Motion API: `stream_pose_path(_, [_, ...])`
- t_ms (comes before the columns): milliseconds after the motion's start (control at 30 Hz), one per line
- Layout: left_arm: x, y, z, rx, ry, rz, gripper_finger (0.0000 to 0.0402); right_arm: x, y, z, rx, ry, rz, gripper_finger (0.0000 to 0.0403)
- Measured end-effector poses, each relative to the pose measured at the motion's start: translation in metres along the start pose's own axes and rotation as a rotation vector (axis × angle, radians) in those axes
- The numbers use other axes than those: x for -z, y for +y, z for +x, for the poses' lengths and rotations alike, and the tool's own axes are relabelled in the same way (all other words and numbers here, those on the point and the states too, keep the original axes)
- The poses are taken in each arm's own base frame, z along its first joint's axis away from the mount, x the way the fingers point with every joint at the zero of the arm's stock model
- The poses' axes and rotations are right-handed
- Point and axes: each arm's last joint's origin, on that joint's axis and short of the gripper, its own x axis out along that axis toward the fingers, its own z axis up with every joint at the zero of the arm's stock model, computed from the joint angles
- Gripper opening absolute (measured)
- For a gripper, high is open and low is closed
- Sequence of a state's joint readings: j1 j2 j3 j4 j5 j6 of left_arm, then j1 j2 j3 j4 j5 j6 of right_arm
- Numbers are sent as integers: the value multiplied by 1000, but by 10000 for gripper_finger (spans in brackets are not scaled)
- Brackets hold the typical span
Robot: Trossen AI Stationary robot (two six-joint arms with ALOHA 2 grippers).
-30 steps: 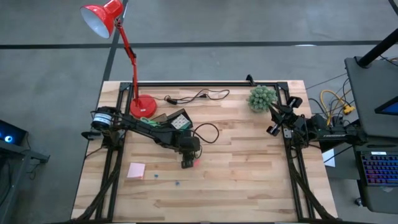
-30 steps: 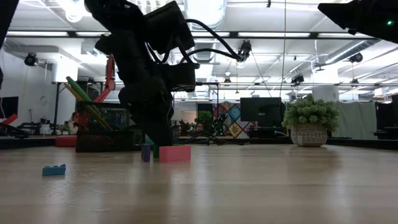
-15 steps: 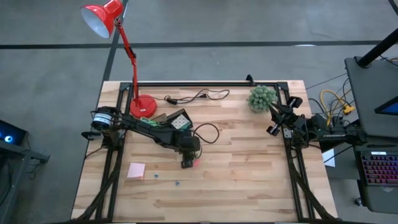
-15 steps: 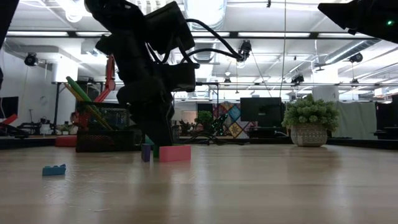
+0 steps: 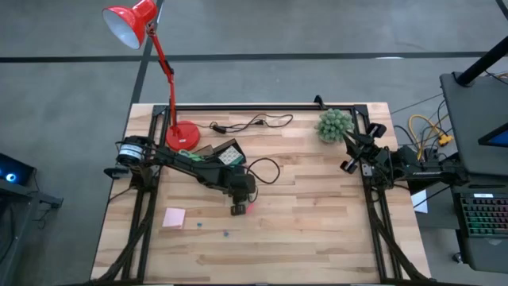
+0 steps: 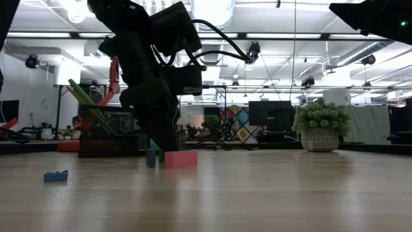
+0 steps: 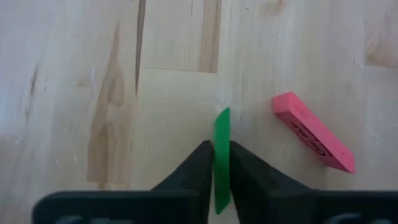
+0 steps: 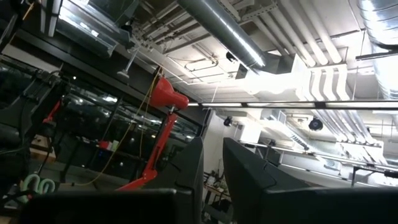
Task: Pick and place office supplies into organizer
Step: Put the green eraser into the desk organizer
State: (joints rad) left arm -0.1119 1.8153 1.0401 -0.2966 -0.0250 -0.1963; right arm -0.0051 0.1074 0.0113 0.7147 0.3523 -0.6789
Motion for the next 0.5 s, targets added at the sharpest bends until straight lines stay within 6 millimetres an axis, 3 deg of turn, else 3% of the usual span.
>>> stream_pose_path(133, [0, 0, -1, -2, -2, -1, 7, 0, 0, 0, 0, 0, -1, 52])
stream_pose_path(500, [-8, 1, -8, -3, -33, 24, 12, 0, 0, 0, 0, 0, -2, 52])
